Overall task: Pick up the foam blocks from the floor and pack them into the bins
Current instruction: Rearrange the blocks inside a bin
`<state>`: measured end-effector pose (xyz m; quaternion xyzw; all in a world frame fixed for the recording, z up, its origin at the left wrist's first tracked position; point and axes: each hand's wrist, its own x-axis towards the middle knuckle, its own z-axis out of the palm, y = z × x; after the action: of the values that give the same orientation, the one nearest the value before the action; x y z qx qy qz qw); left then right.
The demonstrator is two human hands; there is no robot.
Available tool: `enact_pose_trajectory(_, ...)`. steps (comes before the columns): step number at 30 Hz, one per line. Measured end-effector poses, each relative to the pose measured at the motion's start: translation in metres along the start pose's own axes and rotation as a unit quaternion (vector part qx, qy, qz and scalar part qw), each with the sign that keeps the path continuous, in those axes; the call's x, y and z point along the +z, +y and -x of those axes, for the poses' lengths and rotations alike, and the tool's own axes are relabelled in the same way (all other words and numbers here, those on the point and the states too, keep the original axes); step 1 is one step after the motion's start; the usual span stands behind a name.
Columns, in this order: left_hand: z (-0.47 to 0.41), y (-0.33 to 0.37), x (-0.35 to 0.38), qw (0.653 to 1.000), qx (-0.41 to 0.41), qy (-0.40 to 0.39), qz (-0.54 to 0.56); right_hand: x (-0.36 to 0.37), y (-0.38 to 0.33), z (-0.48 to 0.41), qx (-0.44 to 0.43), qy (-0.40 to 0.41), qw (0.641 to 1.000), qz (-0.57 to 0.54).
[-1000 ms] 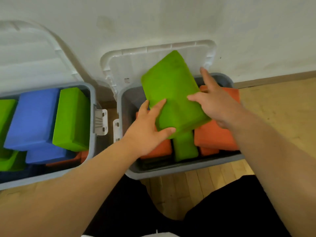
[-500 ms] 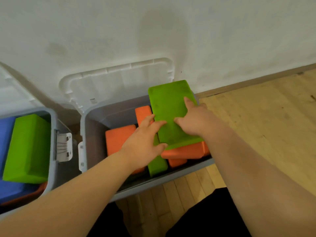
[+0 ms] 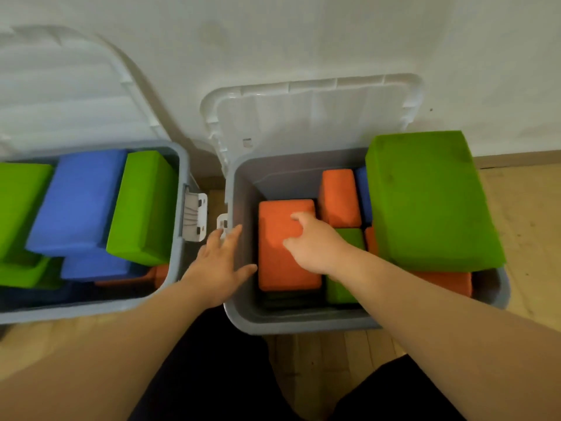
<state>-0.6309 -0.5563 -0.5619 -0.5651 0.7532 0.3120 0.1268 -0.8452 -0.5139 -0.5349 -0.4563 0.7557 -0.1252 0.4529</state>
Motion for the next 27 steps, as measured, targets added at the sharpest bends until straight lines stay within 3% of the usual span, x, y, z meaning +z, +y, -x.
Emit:
enact_pose_trajectory(7,-0.013,-0.017,0.006,0.998,0.043,-0.041,-0.005,0.064,0.042,-0.062,0.173,-0.035,0.984,0.026)
enact_pose_trajectory(14,-0.013,-0.022,0.005,0.996,0.053,-0.059,0.038,0.065,0.025,-0.08,0.192,0.052,0.98,0.034)
enact_pose_trajectory(23,-0.012,-0.021,-0.008,0.99,0.038,-0.094,0.094,0.016,-0.018,-0.032,0.025,0.14,0.99,0.016)
enact_pose_trajectory(27,-0.007,-0.009,-0.027,0.974,0.066,0.019,0.218,-0.035,-0.035,-0.011,-0.046,0.21,0.974,-0.076)
